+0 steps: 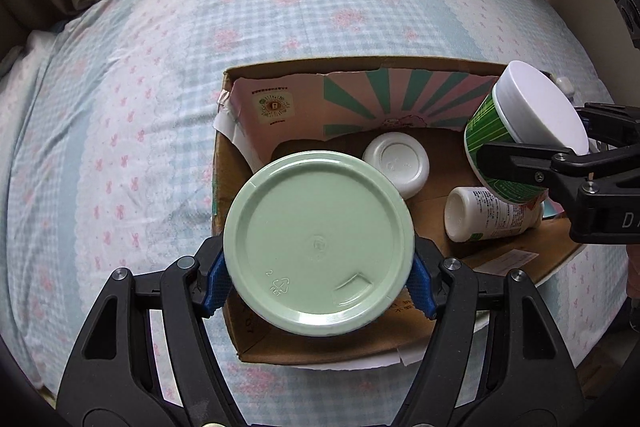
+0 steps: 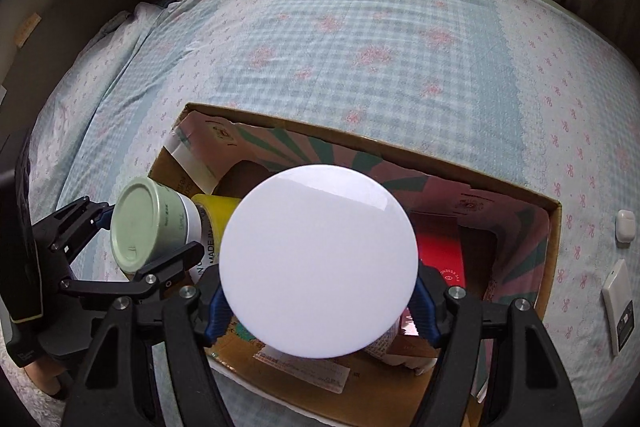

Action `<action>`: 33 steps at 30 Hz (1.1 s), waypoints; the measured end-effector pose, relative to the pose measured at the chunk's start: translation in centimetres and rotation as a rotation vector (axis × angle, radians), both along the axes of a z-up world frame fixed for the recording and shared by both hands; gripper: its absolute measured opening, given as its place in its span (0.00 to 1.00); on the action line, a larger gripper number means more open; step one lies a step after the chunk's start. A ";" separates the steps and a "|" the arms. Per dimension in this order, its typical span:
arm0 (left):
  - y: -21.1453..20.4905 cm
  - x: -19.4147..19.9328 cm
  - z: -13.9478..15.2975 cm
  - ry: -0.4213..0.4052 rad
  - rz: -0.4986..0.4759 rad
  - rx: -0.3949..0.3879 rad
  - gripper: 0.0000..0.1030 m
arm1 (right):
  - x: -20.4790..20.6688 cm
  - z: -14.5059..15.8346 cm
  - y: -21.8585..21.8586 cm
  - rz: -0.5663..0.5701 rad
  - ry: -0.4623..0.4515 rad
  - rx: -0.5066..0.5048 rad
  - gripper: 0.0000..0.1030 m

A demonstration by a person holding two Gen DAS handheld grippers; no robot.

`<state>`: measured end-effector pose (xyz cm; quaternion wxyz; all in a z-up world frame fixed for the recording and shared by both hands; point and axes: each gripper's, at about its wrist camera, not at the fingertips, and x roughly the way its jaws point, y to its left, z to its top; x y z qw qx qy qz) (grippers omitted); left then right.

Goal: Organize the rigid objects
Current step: 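Carry the pale green lid and green jar with both tools over the cardboard box, then lower the lid and jar into the box and open both tools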

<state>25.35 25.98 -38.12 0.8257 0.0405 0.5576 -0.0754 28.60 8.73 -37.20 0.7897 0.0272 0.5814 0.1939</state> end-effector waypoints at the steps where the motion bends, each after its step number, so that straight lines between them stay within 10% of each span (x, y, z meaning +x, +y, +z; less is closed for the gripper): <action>1: -0.1 0.0 -0.3 0.006 -0.003 0.002 0.66 | 0.2 -0.4 -0.1 -0.007 0.014 0.007 0.66; 18: -1.7 -0.9 -0.8 -0.002 -0.087 0.050 0.66 | 3.1 -3.0 -0.1 -0.070 0.108 0.030 0.67; 20: -1.5 -1.1 -0.4 -0.005 -0.086 0.017 0.81 | 3.3 -3.3 -0.5 -0.093 0.144 0.049 0.73; 21: -1.4 -1.2 0.0 -0.015 -0.087 0.000 0.99 | 3.3 -3.1 -0.8 -0.113 0.154 0.066 0.92; 33: -2.1 -2.5 2.7 -0.043 -0.082 -0.006 1.00 | 1.3 0.6 -3.4 -0.177 0.103 0.074 1.00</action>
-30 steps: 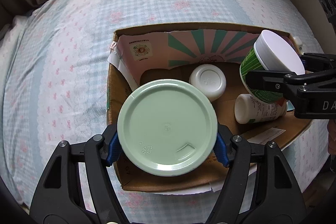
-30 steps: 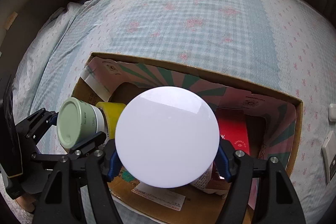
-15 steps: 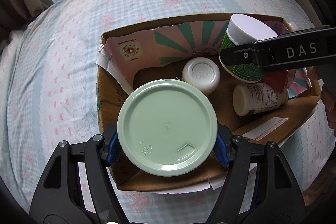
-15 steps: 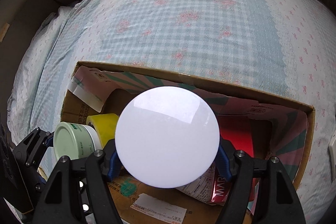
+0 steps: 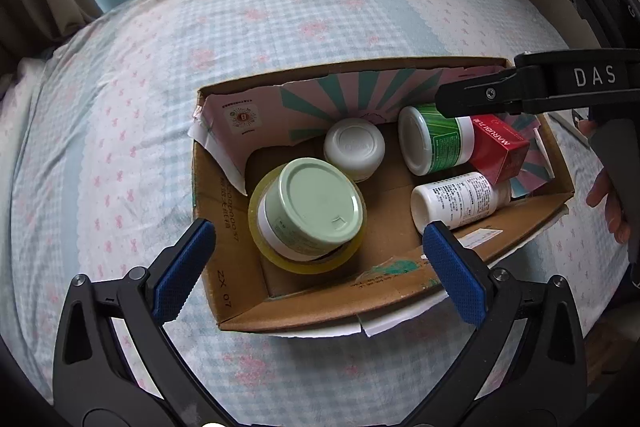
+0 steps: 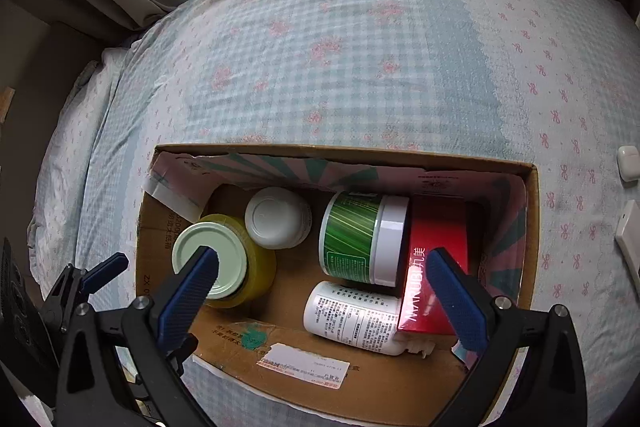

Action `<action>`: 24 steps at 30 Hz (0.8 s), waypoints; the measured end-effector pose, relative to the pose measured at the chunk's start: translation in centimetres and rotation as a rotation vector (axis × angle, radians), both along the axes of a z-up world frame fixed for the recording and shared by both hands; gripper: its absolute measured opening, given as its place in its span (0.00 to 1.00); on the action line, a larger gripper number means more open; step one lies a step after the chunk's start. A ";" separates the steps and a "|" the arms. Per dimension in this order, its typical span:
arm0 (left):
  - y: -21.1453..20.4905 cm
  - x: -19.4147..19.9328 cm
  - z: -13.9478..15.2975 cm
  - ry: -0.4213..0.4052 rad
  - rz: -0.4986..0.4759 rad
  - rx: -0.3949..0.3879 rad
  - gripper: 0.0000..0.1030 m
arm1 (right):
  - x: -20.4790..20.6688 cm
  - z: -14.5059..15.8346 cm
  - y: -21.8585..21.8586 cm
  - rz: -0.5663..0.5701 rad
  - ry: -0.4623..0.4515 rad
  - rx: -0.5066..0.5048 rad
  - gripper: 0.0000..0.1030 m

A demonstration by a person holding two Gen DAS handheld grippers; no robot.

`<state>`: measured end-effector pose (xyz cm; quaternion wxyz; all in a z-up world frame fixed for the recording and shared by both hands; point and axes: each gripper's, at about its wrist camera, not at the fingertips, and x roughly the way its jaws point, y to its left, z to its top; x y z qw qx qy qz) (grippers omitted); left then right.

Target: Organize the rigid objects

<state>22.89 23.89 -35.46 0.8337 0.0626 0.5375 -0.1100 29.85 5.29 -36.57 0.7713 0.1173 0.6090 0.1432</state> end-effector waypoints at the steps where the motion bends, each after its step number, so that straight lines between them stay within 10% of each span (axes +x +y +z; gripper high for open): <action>1: 0.1 -0.2 0.3 -0.003 0.005 -0.001 1.00 | -0.2 0.3 0.0 0.005 -0.007 -0.007 1.00; 24: -3.1 -6.4 14.9 -0.117 0.058 -0.006 1.00 | -11.1 15.1 -11.2 -0.080 -0.195 -0.158 1.00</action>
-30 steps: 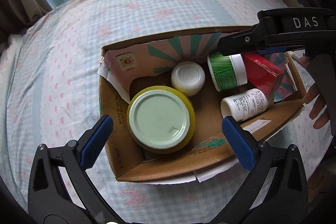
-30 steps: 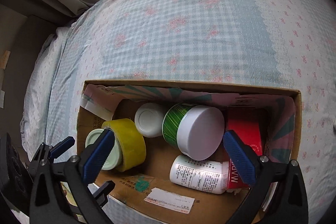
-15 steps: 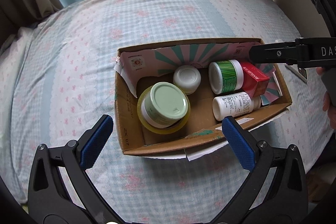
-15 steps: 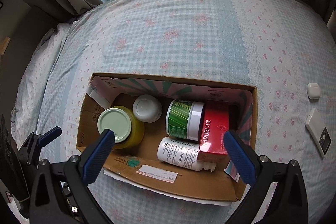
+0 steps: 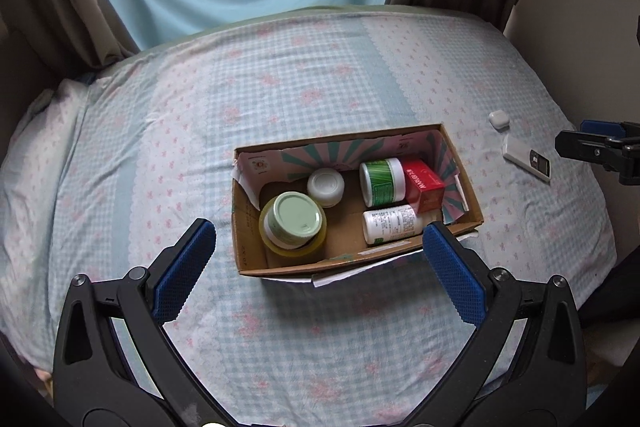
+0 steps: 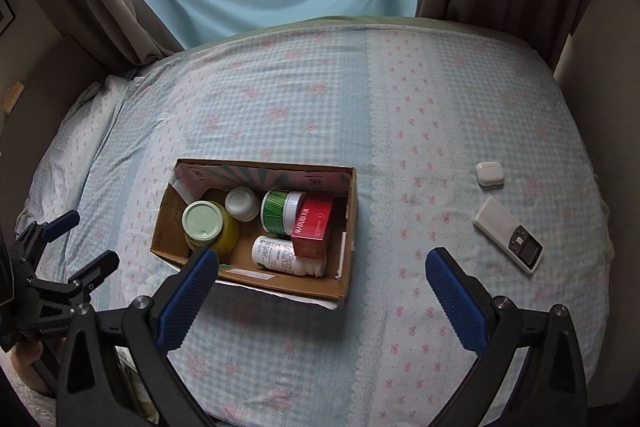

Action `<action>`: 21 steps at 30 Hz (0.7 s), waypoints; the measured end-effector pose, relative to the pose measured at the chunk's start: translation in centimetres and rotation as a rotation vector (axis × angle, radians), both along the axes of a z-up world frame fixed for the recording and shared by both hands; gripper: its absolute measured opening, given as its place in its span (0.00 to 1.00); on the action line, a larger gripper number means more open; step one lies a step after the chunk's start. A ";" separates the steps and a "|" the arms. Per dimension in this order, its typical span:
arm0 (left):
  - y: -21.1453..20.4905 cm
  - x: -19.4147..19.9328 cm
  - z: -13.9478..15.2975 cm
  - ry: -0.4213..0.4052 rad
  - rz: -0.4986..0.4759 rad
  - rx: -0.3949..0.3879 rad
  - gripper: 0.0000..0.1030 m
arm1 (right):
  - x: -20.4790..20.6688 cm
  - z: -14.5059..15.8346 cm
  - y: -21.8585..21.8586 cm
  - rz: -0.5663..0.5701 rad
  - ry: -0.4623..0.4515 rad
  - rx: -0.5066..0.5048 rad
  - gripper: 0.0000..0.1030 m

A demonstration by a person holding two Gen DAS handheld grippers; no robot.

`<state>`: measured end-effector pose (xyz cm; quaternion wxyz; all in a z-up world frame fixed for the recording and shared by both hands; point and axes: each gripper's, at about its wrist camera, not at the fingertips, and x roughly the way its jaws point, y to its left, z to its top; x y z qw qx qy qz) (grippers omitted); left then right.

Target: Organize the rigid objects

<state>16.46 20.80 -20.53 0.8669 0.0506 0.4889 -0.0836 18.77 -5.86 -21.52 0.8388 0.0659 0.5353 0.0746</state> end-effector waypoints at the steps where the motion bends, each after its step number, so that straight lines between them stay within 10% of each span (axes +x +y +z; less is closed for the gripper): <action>1: -0.7 -0.1 0.4 0.003 -0.003 -0.004 1.00 | -0.6 0.3 -1.2 -0.015 0.001 -0.004 1.00; 21: -21.4 9.8 0.6 0.054 -0.283 0.033 1.00 | -2.1 -1.2 -21.4 -0.050 0.036 -0.215 1.00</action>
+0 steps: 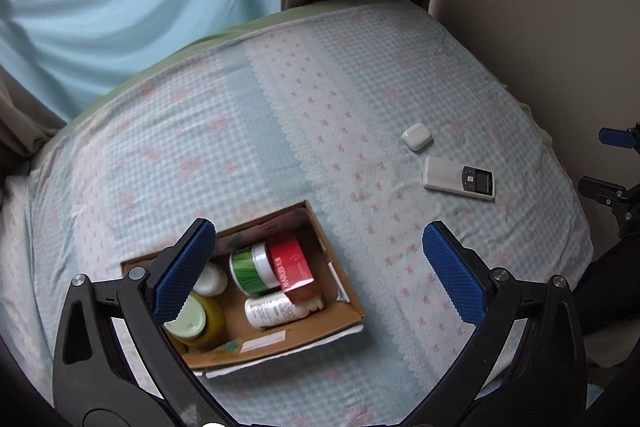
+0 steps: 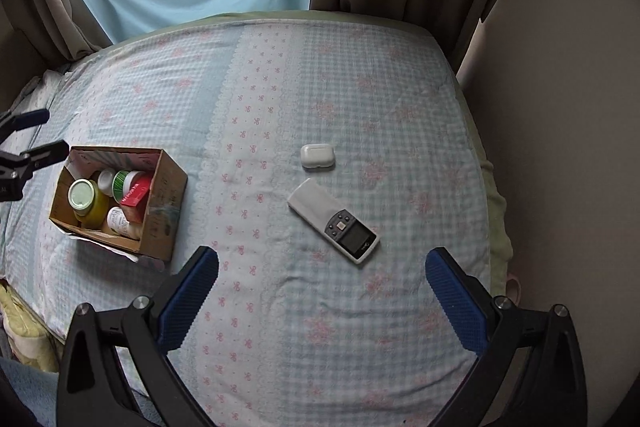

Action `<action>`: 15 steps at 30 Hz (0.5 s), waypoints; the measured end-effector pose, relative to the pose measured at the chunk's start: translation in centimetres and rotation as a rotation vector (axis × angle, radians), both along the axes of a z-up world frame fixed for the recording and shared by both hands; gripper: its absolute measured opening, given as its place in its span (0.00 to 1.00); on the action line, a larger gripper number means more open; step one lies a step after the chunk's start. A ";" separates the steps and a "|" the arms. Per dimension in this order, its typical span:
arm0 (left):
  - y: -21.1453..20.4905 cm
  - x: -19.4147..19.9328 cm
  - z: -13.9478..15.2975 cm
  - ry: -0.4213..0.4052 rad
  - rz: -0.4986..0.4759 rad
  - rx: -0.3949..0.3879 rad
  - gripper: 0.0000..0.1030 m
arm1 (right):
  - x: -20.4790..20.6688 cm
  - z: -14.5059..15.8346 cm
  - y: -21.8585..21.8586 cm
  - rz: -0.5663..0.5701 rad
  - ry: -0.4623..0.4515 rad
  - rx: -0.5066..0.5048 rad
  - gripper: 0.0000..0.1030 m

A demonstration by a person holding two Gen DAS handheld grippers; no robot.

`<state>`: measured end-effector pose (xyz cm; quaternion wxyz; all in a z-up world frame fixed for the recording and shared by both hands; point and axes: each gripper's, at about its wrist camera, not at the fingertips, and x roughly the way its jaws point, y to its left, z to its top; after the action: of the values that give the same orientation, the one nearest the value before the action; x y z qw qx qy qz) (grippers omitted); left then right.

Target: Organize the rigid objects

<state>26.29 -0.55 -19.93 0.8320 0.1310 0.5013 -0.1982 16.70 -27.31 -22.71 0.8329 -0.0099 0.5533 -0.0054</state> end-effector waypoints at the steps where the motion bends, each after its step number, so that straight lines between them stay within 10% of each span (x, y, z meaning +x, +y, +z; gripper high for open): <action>1: -1.4 1.0 -0.5 0.006 -0.028 0.012 1.00 | 0.6 -0.7 -0.7 0.015 0.011 -0.003 1.00; 15: -21.0 13.3 -12.4 0.196 -0.499 0.205 1.00 | 7.3 -12.6 -3.7 0.398 0.137 -0.071 1.00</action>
<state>39.63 -21.55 -32.36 0.6873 0.3142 0.5492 -0.3568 24.02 -30.97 -35.31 0.7772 -0.1484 0.5951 0.1403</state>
